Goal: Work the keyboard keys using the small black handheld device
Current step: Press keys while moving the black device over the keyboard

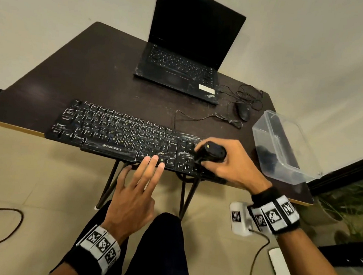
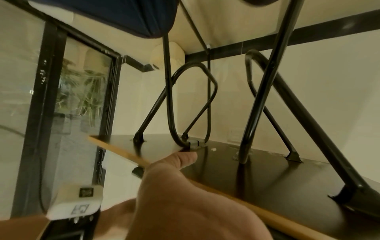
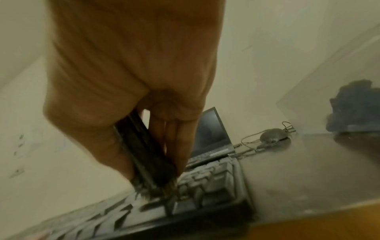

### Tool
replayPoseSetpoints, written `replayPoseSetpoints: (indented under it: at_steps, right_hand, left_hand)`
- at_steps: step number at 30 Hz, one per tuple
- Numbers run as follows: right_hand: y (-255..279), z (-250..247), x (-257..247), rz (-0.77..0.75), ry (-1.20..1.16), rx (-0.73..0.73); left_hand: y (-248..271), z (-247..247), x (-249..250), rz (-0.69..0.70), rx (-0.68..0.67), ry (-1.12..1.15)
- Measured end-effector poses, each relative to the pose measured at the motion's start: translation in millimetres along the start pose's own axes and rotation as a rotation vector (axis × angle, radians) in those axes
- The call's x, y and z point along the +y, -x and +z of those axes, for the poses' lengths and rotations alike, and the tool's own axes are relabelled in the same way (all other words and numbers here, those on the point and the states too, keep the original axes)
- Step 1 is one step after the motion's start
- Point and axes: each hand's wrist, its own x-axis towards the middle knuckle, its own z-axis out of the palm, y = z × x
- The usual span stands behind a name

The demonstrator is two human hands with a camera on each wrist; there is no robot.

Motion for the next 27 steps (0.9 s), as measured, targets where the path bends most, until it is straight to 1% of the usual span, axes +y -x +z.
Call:
replayPoseSetpoints:
  at_steps: [1, 2, 4, 5, 7, 9, 10, 13, 14, 17, 18, 22, 23, 26, 27]
  right_hand:
    - [1, 2, 1, -0.001, 0.02, 0.02]
    - [-1, 2, 5, 0.014, 0.051, 0.071]
    - [-5, -2, 14, 0.061, 0.105, 0.169]
    - [-5, -5, 16, 0.074, 0.112, 0.188]
    - [-2, -9, 18, 0.074, 0.044, 0.141]
    - [6, -6, 14, 0.044, -0.037, 0.052]
    - [6, -3, 14, 0.042, -0.027, 0.065]
    - [-3, -4, 23, 0.1, 0.045, 0.187]
    - [-5, -5, 23, 0.101, 0.049, 0.195]
    - [-1, -1, 15, 0.038, -0.024, 0.094]
    - [1, 2, 12, 0.023, -0.026, 0.086]
    - [-9, -2, 18, 0.091, 0.04, 0.206]
    - [-8, -5, 19, 0.091, 0.032, 0.2]
    - [2, -2, 13, 0.047, -0.044, 0.083]
    - [6, 2, 12, 0.043, -0.036, 0.078]
  left_hand:
    - [-2, -6, 0, 0.001, 0.024, 0.025]
    - [-5, -12, -1, 0.002, 0.063, 0.05]
    - [-17, -23, -8, -0.015, 0.171, 0.084]
    - [-24, -28, -13, -0.032, 0.223, 0.093]
    - [-39, -33, -29, -0.034, 0.273, 0.155]
    - [-48, -31, -45, -0.007, 0.276, 0.23]
    - [-49, -28, -50, 0.007, 0.275, 0.241]
    - [-48, -18, -53, 0.016, 0.301, 0.219]
    - [-48, -17, -53, 0.015, 0.314, 0.206]
    - [-49, -14, -52, 0.006, 0.338, 0.182]
    - [-50, -14, -51, -0.001, 0.34, 0.172]
    - [-51, -14, -48, -0.019, 0.321, 0.146]
    - [-51, -15, -47, -0.02, 0.31, 0.152]
    - [-53, -23, -43, -0.044, 0.272, 0.157]
    - [-55, -26, -40, -0.051, 0.258, 0.145]
